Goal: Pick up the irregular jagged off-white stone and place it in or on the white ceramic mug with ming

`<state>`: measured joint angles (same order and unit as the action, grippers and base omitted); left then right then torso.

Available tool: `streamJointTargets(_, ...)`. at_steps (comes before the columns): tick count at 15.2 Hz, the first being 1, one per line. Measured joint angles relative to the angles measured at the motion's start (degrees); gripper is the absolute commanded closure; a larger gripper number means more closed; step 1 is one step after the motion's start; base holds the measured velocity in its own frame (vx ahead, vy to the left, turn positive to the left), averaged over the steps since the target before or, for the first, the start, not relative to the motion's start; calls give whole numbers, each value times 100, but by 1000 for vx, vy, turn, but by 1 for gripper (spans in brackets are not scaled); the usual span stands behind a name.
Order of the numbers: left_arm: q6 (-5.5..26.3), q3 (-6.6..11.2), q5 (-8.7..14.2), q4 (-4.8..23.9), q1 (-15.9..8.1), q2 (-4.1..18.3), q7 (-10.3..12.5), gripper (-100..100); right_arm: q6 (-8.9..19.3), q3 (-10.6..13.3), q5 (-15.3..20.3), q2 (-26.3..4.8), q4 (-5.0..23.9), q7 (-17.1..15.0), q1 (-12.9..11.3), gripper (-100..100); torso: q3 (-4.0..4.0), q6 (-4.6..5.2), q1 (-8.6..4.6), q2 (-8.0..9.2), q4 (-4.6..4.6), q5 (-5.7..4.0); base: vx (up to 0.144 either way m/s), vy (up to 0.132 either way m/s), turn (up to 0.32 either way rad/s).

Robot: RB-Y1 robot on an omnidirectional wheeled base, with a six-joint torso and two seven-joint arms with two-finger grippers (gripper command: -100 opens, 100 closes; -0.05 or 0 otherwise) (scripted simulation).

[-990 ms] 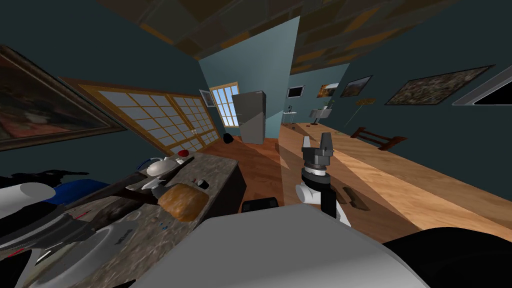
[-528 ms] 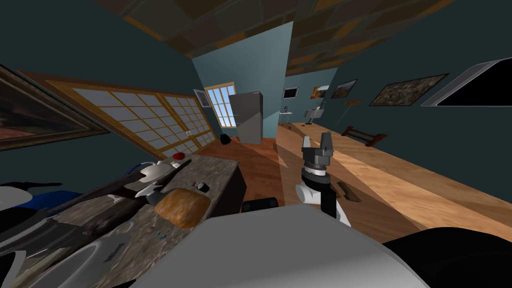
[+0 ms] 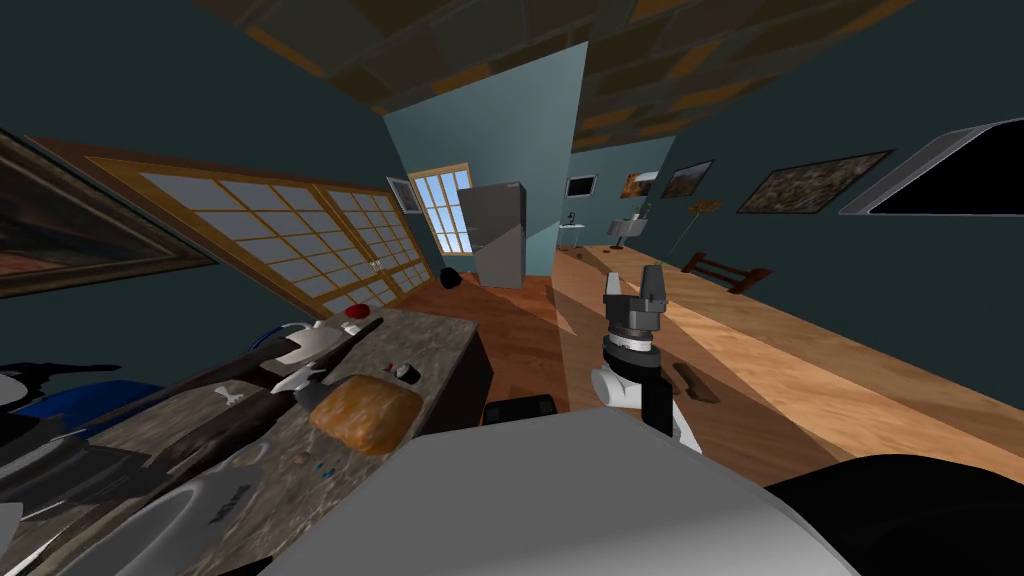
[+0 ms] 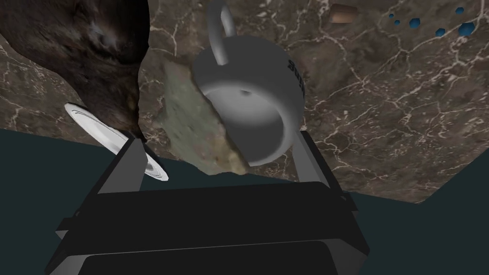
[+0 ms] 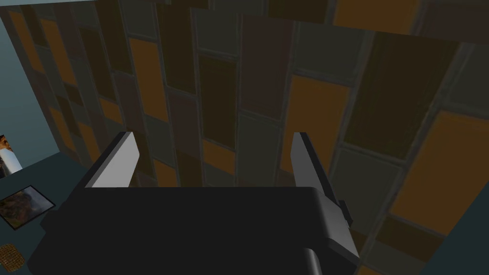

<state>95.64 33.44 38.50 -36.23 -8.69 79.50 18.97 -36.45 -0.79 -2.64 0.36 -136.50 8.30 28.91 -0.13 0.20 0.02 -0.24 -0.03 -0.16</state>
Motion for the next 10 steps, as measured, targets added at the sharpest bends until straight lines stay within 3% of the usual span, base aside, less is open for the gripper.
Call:
streamJointTargets(5,362,138,117,-223,101,230,57,-100,0,0,0,0,0,0,0,0,1,-1,-1,1,0,0,-13,7,-3)
streamJointTargets(10,393,149,123,-235,110,240,60,-100,0,0,0,0,0,0,0,0,-3,0,-2,-6,-1,1,0,0,0)
